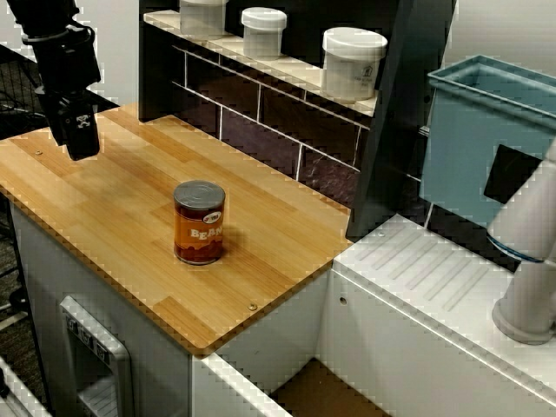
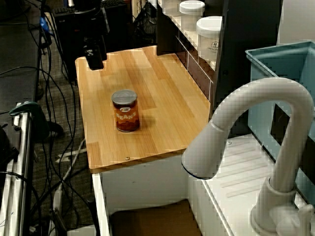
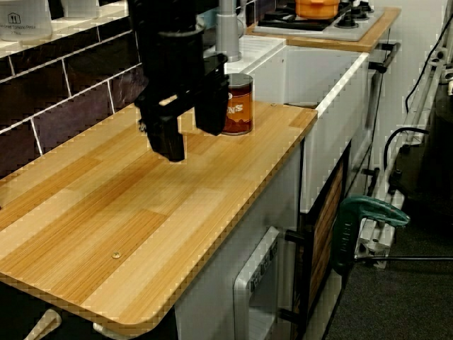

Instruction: Push into sink

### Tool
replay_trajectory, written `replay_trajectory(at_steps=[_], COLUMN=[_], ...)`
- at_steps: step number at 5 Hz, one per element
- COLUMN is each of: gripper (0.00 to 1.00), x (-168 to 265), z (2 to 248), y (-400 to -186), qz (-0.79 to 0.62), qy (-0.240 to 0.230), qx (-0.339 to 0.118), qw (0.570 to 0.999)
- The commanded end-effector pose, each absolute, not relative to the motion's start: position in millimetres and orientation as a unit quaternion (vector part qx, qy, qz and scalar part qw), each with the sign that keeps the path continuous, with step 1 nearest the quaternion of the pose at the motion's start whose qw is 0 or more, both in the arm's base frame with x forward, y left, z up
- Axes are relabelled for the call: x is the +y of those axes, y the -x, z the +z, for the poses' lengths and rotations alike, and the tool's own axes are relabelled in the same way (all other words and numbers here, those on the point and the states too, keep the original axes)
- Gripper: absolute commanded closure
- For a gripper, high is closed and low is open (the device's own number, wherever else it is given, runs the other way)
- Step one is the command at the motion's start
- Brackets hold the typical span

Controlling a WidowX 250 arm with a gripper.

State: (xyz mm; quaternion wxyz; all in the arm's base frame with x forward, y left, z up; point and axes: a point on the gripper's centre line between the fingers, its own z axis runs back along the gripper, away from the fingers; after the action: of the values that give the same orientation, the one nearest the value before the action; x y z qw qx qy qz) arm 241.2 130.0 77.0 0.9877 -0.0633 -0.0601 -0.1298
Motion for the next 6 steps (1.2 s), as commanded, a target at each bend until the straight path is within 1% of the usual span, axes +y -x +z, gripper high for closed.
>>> replay_trajectory(at_steps=[1, 2, 3, 4, 5, 6], gripper=[0.0, 0.0, 0.0, 0.0, 0.0, 0.0], x=[129, 99, 80, 63, 49, 38], z=[70, 60, 57, 64, 73, 76], y=[-216, -225, -247, -269, -276, -276], qz=[-0.16, -0.158, -0.136, -0.154, -0.191, -0.208], qy=[0.015, -0.021, -0.036, 0.002, 0.005, 0.009], qx=[-0.063, -0.07, -0.077, -0.047, -0.047, -0.047], qw=[0.985, 0.985, 0.987, 0.987, 0.98, 0.977])
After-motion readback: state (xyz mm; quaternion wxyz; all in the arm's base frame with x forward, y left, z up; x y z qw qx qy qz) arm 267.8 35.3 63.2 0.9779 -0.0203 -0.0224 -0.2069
